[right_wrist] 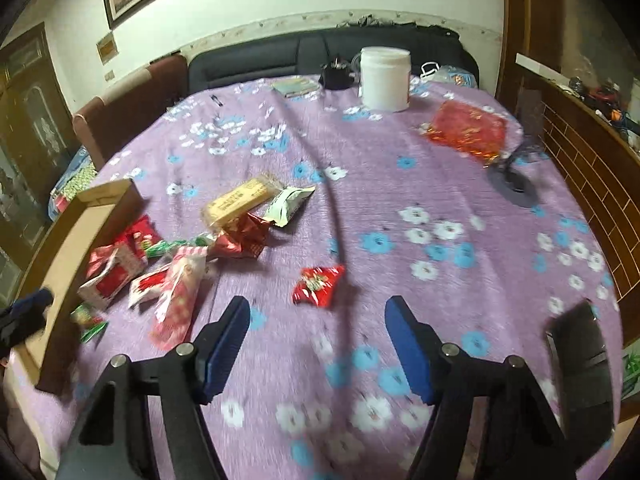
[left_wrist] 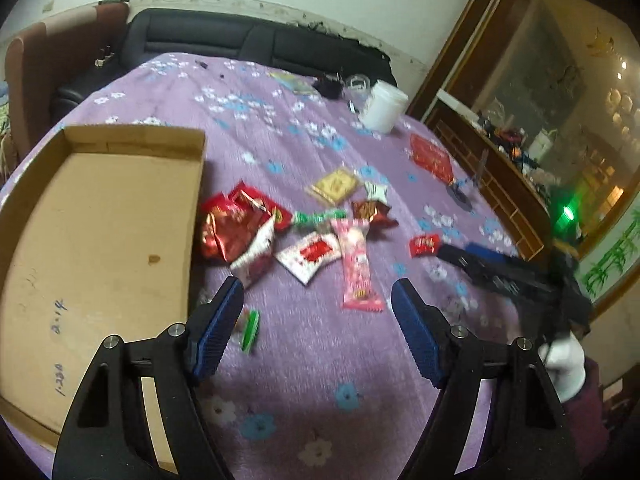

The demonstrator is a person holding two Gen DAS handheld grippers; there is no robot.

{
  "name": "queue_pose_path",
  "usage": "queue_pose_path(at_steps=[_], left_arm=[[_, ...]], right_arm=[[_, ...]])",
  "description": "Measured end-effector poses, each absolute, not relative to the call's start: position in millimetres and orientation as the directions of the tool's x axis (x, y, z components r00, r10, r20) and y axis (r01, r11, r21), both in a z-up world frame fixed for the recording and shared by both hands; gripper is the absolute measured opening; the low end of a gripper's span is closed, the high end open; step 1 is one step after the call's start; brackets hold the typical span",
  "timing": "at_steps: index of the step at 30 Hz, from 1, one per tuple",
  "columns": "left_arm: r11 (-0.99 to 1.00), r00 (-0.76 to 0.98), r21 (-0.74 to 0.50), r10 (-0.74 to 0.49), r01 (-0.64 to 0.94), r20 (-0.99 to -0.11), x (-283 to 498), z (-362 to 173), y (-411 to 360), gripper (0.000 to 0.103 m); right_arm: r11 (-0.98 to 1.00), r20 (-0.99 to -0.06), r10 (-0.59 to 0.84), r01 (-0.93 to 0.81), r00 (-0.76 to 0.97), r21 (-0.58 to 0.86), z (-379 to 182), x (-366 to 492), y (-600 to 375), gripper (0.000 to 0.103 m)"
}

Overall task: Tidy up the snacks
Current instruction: 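Grasp the pink character candy bag with the left gripper, then release the pink bag into the tray while the right gripper drops a red candy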

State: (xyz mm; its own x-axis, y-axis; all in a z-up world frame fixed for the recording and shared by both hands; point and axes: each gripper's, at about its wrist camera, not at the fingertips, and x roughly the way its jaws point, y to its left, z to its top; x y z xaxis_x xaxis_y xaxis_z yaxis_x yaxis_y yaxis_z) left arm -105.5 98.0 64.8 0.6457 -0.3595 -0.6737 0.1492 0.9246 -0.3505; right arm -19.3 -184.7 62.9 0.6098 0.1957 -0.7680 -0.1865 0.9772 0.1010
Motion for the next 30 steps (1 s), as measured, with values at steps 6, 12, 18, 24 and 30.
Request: queue_pose_path(at_steps=[6,12,18,24,30], left_arm=[[0.916,0.600,-0.345,-0.397,0.206,-0.695,-96.5,57.9,76.5,0.064],[0.921,0.552,-0.305,-0.390,0.244,-0.737,-70.9,45.3,38.5,0.064],[0.942,0.532,-0.231,-0.329,0.244,-0.780,-34.6,25.8,9.2,0.064],[0.964,0.556,-0.052,-0.194,0.261,-0.808,-16.9,10.4,-17.6,0.024],[0.962,0.554,-0.143,-0.253,0.234,-0.793,-14.7,16.6,4.2,0.022]], right_arm=[[0.979,-0.794,0.201,-0.151,0.573,0.139,37.5,14.4,-177.6,0.036],[0.965,-0.768,0.260,-0.120,0.585,0.235,29.3,14.7,-197.5,0.021],[0.947,-0.729,0.300,-0.099,0.615,0.306,36.3,11.8,-216.3,0.021],[0.943,-0.720,0.309,-0.099,0.622,0.319,38.5,11.5,-219.1,0.021],[0.947,-0.716,0.293,-0.093,0.634,0.306,39.3,9.2,-218.8,0.021]])
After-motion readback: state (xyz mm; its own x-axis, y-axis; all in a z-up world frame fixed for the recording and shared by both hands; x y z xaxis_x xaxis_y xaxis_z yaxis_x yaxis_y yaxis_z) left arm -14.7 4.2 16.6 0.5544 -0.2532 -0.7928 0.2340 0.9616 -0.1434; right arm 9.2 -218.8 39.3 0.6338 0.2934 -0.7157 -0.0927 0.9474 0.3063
